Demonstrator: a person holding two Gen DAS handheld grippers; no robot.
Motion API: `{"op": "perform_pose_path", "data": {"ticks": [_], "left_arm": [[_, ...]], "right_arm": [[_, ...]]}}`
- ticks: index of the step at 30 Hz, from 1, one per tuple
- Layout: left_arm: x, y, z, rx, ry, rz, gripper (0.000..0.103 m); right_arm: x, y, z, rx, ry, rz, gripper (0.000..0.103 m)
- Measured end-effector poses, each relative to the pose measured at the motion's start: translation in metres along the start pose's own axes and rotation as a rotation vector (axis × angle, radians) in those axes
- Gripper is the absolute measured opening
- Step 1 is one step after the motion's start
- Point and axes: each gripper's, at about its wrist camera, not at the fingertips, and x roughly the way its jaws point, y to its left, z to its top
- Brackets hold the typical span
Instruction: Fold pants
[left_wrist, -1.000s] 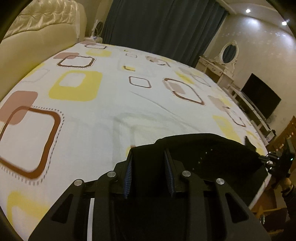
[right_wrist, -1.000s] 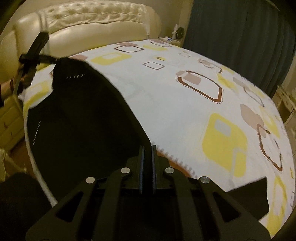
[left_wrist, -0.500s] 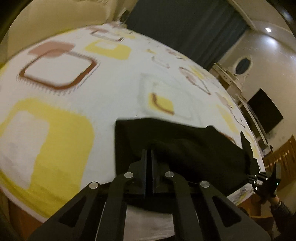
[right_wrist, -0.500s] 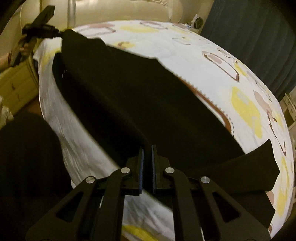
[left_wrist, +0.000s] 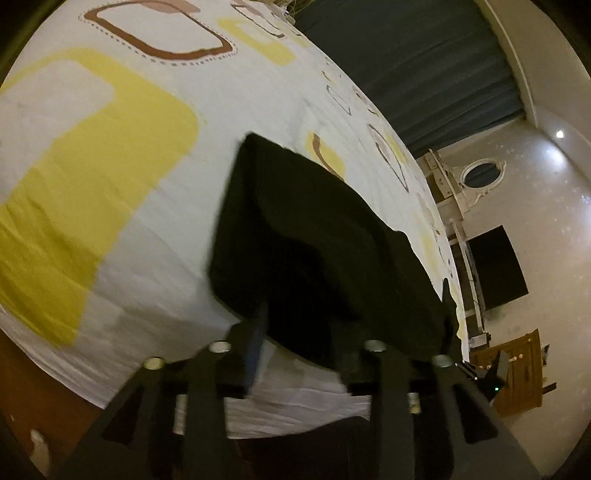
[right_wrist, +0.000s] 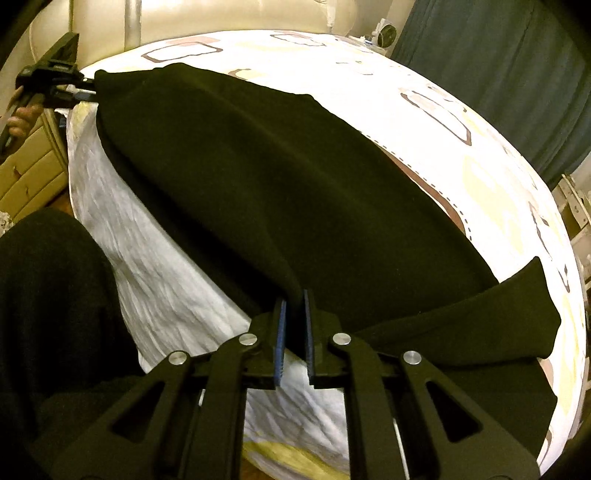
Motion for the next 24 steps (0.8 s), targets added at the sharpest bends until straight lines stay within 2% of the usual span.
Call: {"op": "perform_pose_path", "data": {"ticks": [8, 14, 18, 24], "left_arm": [[0.001, -0.004, -0.011, -0.147, -0.069, -0.113, 0.046], [-0.008, -0.002, -0.020, -0.179, -0.117, -0.173, 0.046], [-0.011, 0.003, -0.025, -0.187, -0.145, -0.186, 0.058], [-0.014, 0.003, -0.029, -0.205, -0.173, -0.208, 0.066]], "right_arm": [[0.001, 0.000, -0.001, 0.004, -0.004, -0.006, 0.010], [0.001, -0.001, -0.002, 0.013, -0.009, -0.003, 0.010], [0.001, -0.001, -0.003, 0.011, -0.009, -0.006, 0.010], [0.001, -0.001, -0.003, 0.010, -0.009, -0.009, 0.011]]}}
